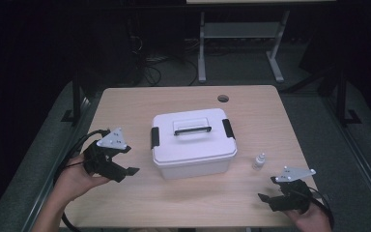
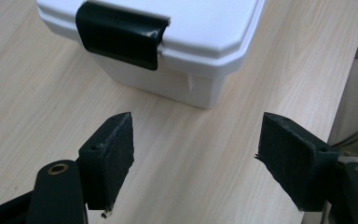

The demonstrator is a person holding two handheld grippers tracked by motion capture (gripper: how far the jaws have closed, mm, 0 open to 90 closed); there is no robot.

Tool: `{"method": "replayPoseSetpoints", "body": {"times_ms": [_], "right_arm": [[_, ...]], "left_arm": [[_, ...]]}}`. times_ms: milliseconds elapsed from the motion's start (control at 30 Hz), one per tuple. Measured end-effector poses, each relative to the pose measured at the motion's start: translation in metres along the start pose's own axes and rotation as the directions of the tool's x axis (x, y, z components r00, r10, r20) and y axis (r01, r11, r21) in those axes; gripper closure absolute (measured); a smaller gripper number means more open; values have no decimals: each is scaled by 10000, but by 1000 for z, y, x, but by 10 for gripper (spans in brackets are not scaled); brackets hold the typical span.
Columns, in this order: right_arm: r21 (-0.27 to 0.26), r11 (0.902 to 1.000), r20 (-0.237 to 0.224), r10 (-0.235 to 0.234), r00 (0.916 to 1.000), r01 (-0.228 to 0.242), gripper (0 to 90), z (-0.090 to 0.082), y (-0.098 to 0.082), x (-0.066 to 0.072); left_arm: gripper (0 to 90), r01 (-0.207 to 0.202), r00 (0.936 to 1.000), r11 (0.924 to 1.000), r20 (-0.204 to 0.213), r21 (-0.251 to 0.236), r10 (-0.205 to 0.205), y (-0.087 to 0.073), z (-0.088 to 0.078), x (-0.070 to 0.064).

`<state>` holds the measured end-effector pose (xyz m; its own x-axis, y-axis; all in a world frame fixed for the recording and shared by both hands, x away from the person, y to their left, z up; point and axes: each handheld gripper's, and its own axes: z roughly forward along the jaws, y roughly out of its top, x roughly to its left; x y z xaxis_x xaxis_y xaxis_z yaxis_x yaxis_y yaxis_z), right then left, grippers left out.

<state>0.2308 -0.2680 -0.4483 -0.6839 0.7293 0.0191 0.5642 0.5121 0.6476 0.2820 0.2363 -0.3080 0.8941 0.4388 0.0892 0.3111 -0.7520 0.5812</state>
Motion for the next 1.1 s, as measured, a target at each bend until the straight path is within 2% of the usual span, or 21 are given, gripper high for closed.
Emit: {"method": "replayPoseSetpoints", "body": {"times_ms": [233,433,833,900,1100], "right_arm": [[28,10000,-41,73,10000,-73,228,0,-1,1],[-4,10000,-62,60,10000,-60,228,0,0,1],[-92,10000,-114,22,9999,-23,228,1,1,1],[-67,10000,-109,16,9999,-16,228,1,1,0],[-95,10000,-116,27,9999,-28,228,0,1,-1]], "left_arm": [[259,-212,9998,9997,48,82,211,15,-3,3],[258,-281,9996,9996,93,81,281,23,-2,3],[259,-545,9981,9985,292,66,543,51,6,8],[259,-638,9973,9979,371,102,634,60,10,9],[259,-767,9957,9970,521,122,760,71,18,11]]}}
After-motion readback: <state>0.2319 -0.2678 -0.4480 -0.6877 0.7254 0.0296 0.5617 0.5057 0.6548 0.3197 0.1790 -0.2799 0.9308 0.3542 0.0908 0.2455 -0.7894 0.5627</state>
